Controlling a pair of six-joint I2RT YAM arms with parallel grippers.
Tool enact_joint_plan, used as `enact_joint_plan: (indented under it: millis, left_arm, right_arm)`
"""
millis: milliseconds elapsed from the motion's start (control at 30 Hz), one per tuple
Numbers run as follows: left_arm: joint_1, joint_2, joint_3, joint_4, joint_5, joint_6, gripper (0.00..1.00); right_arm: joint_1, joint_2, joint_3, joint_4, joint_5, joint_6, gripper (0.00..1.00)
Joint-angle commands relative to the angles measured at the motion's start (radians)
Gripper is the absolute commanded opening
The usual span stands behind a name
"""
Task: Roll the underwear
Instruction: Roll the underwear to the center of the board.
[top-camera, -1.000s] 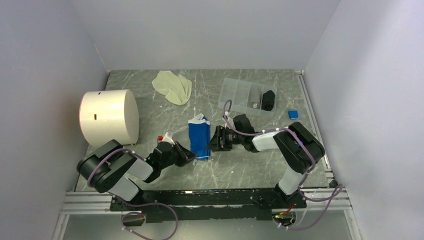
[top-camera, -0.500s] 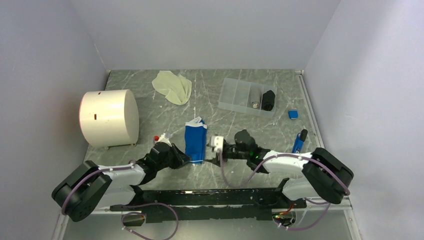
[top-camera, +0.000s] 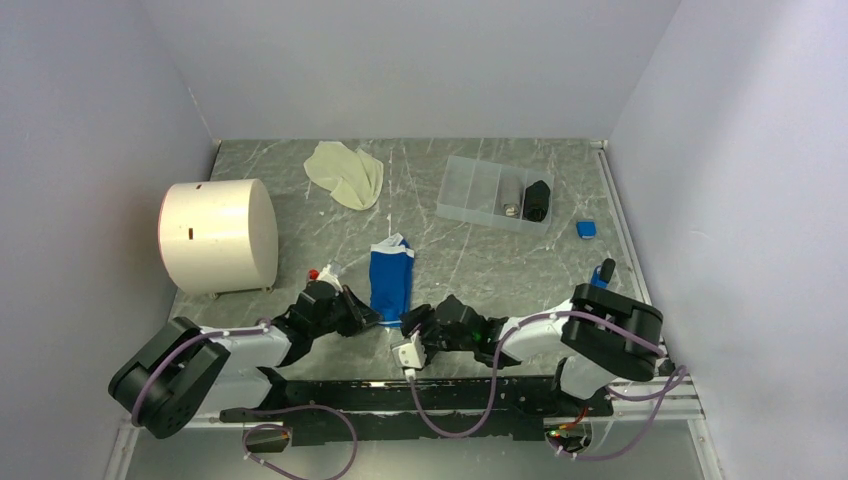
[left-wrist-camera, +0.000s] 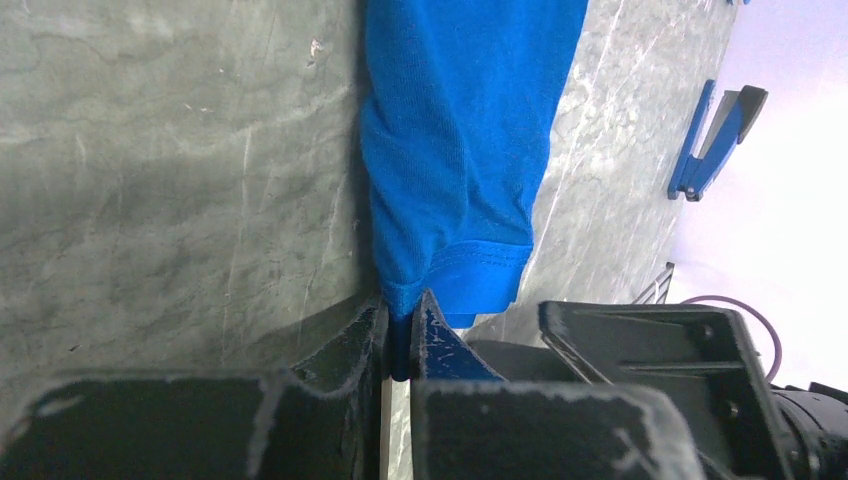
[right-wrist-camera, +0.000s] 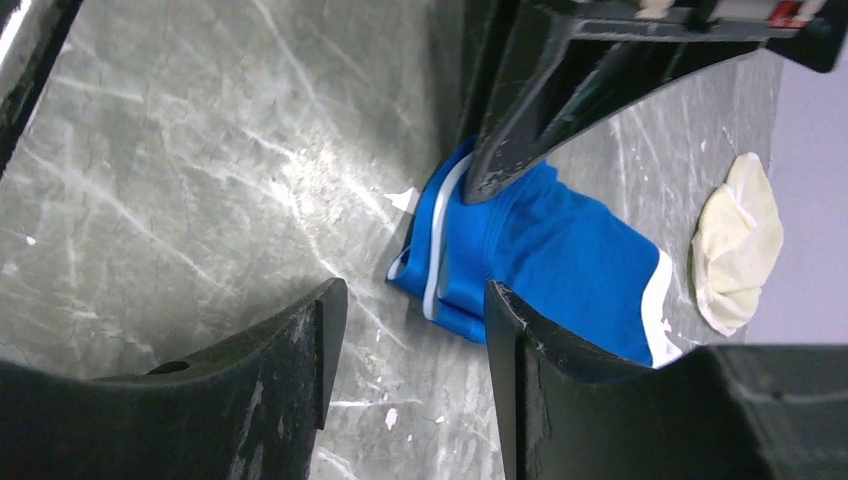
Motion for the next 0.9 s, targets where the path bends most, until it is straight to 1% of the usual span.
enact_joint_plan:
  millis: [0, 100, 200, 467, 667, 867]
  left_arm:
    - [0.026, 0.034, -0.044, -0.173, -0.009, 0.079, 0.05]
    - [0.038, 0.029, -0.052, -0.171, -0.005, 0.084, 0.05]
    - [0.051, 0.035, -0.048, -0.178, 0.002, 0.097, 0.05]
    - [0.071, 0.053, -0.054, -0.157, 0.026, 0.100, 0.05]
    - [0.075, 0.049, -0.061, -0.151, 0.029, 0.090, 0.05]
    - [0.076, 0.030, -0.062, -0.171, 0.021, 0.090, 0.05]
  right_arm:
    - [0.014, 0.047, 0.016, 0.031, 0.079, -0.089, 0.56]
    - [0.016, 0.085, 0.024, 0.054, 0.082, -0.090, 0.54]
    - [0.016, 0.116, 0.032, 0.062, 0.075, -0.086, 0.49]
    - [0.025, 0.150, 0.032, 0.096, 0.065, -0.081, 0.32]
    - [0.029, 0.178, 0.046, 0.117, 0.064, -0.072, 0.27]
    - [0.029, 0.206, 0.047, 0.152, 0.116, -0.065, 0.26]
